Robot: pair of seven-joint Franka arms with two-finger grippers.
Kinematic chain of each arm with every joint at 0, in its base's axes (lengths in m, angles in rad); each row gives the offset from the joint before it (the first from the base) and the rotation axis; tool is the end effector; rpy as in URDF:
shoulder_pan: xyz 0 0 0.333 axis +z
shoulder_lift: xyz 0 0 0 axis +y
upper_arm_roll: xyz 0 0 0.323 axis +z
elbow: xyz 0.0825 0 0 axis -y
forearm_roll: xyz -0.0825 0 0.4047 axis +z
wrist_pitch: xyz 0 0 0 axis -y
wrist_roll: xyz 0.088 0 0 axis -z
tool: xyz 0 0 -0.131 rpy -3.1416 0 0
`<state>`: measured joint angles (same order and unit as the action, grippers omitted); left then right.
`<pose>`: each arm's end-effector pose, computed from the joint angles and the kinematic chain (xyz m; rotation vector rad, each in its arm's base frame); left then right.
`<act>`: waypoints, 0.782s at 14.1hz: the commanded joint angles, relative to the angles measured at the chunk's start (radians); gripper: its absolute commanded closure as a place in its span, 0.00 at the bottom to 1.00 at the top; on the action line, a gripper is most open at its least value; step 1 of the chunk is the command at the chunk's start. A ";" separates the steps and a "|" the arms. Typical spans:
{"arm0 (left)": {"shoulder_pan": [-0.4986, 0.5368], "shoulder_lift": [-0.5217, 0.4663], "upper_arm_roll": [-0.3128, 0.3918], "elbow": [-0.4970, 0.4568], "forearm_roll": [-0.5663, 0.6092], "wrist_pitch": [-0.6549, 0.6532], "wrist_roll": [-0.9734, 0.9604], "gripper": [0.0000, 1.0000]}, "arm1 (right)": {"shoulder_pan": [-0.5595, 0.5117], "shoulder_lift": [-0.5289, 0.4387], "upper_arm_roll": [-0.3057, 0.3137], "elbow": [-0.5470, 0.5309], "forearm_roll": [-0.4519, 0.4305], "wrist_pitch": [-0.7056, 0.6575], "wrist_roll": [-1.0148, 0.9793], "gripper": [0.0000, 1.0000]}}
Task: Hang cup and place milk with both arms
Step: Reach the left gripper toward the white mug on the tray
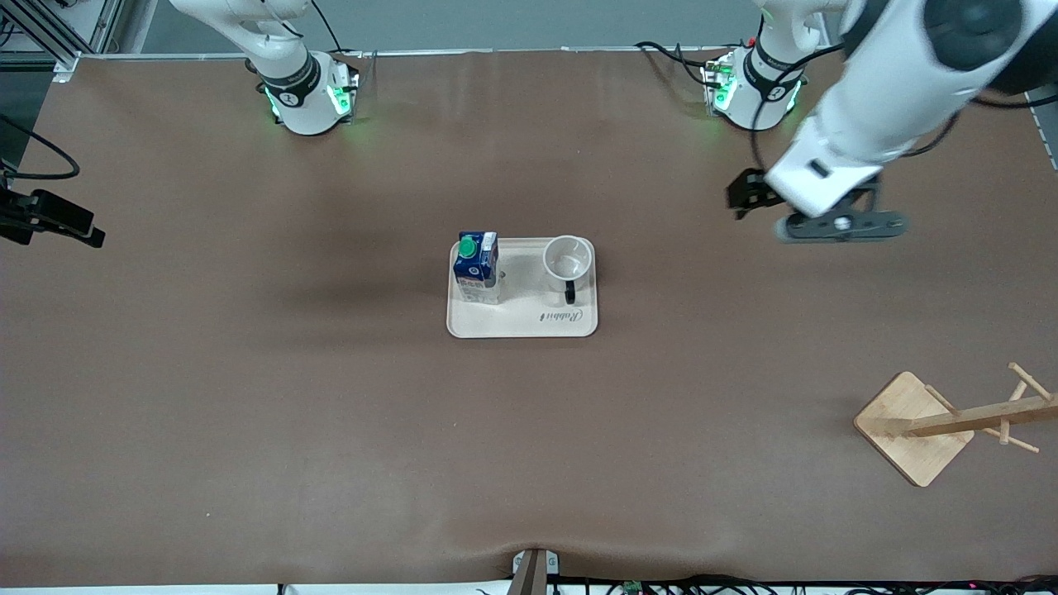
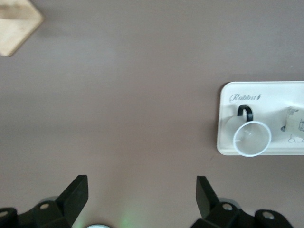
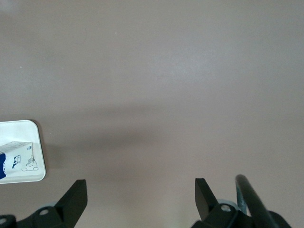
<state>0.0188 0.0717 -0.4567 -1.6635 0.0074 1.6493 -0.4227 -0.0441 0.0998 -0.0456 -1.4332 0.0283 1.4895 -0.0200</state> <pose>0.5405 -0.2445 0.5306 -3.1282 0.0255 0.1276 0.5958 -0.0483 0.6093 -3.1131 0.1057 0.0655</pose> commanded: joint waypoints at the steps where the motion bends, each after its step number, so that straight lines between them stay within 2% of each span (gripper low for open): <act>1: 0.007 -0.014 -0.062 -0.158 0.002 0.172 -0.072 0.00 | -0.019 0.023 0.012 0.020 -0.001 -0.006 -0.015 0.00; 4: 0.000 0.045 -0.144 -0.254 0.002 0.318 -0.187 0.00 | -0.020 0.023 0.012 0.014 -0.001 -0.014 -0.017 0.00; 9: -0.144 0.219 -0.149 -0.277 0.101 0.438 -0.444 0.00 | -0.031 0.058 0.013 0.016 0.001 -0.005 -0.017 0.00; 10: -0.160 0.252 -0.149 -0.277 0.121 0.466 -0.467 0.03 | -0.033 0.063 0.012 0.016 0.007 -0.003 -0.015 0.00; 11: -0.174 0.285 -0.148 -0.277 0.152 0.498 -0.500 0.11 | -0.031 0.066 0.013 0.017 0.002 -0.003 -0.017 0.00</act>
<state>-0.1406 0.2962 -0.6026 -1.9518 0.1074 2.0999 -0.8665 -0.0519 0.1477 -0.0480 -1.4343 0.0284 1.4879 -0.0234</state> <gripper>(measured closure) 0.035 0.000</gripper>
